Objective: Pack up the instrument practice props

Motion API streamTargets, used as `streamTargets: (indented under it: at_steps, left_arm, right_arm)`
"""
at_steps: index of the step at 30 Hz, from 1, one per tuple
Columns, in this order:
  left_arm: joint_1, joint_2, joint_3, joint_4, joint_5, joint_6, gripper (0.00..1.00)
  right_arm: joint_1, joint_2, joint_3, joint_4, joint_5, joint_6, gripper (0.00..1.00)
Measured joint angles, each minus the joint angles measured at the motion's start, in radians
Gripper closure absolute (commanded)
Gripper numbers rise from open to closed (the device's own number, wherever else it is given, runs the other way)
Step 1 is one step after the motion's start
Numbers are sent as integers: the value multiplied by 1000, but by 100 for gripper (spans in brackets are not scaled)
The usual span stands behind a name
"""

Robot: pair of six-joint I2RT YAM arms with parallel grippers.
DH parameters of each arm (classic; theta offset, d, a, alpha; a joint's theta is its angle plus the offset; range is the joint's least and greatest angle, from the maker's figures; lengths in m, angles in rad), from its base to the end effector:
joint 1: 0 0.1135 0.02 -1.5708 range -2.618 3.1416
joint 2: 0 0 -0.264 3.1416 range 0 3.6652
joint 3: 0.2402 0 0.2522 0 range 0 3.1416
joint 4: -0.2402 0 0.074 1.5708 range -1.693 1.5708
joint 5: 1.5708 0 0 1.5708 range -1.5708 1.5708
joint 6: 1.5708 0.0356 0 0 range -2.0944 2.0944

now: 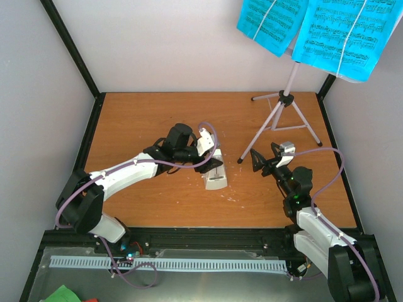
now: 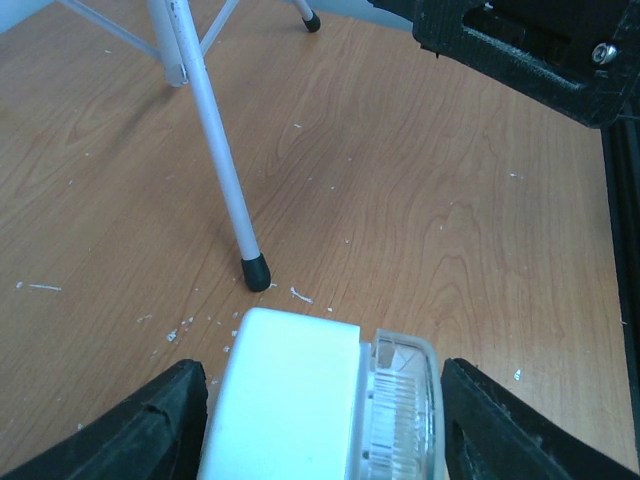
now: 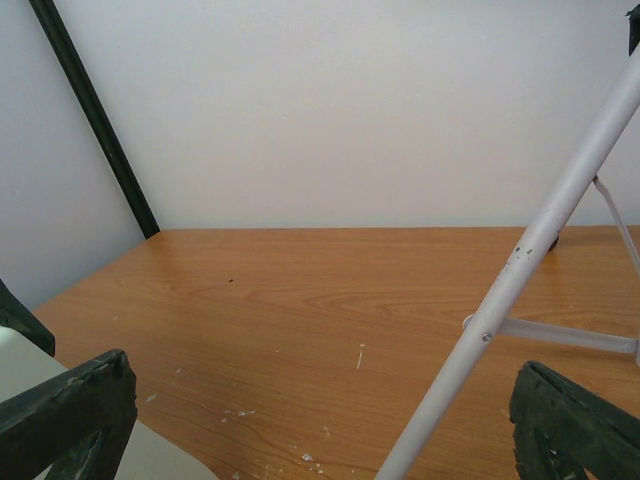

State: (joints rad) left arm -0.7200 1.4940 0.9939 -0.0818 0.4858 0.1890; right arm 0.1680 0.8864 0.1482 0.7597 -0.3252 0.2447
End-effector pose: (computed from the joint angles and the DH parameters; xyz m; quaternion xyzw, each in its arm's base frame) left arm 0.2383 -0.2311 0.2539 0.4776 0.7175 -0.3252 0.3889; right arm 0.1779 0.0417 0.1999 -0.0891 0.6942 0.2553 0.6671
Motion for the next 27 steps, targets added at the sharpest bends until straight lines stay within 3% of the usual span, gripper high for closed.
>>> streamTargets:
  at_steps: [10,21,27]
  left_arm:
    - [0,-1,-4,7,-9,9,47]
    - [-1,-1,-4,10,-14,11,50]
    - [-18,-23,-17,13,-112,-56,50]
  right_arm:
    - [0,0,0,0,1,0,0]
    - [0,4,0,0,3,0,0]
    - [0,4,0,-1,17,0,0]
